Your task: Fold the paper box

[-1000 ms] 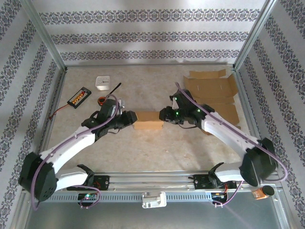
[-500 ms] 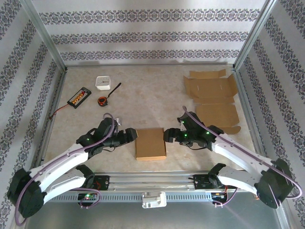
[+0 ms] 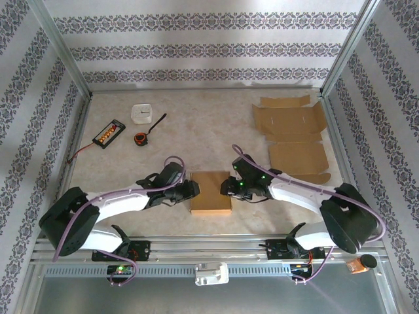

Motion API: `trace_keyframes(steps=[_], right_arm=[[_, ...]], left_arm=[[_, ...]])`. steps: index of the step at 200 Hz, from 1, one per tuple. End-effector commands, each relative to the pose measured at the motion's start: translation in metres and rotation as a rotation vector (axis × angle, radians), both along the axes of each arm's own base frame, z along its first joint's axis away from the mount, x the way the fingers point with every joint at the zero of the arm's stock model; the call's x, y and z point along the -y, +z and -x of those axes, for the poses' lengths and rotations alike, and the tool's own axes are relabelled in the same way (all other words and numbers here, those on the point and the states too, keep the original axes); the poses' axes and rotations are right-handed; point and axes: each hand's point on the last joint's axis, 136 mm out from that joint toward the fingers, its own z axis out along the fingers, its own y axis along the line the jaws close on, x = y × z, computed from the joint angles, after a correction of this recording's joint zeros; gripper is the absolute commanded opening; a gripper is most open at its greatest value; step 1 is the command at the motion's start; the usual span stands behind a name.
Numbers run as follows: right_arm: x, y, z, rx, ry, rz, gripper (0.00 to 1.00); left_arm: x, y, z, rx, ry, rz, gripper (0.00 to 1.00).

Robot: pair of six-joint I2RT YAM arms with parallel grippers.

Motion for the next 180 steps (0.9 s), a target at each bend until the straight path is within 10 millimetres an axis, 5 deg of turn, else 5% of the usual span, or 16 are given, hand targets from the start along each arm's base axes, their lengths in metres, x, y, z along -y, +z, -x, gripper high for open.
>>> trace_keyframes(steps=[1,26,77,109,143,180], right_arm=[[-0.034,0.007,-0.035,0.057,-0.004,-0.060,0.33],[-0.050,0.007,-0.099,0.087,-0.056,-0.062,0.34],[-0.102,0.032,-0.270,0.275,-0.101,-0.069,0.34],[-0.122,0.045,-0.348,0.404,-0.120,-0.068,0.34],[-0.123,0.045,-0.396,0.473,-0.128,-0.054,0.39],[-0.114,0.069,-0.407,0.523,-0.136,-0.080,0.46]], left_arm=[[0.022,0.014,-0.036,0.071,0.038,0.072,0.35],[0.003,0.015,-0.097,0.119,0.113,0.051,0.36],[-0.029,0.013,-0.266,0.245,0.155,-0.013,0.36],[-0.046,0.005,-0.344,0.271,0.226,0.059,0.36],[-0.077,-0.003,-0.388,0.294,0.277,0.034,0.41],[-0.080,0.008,-0.405,0.332,0.255,0.057,0.57]])
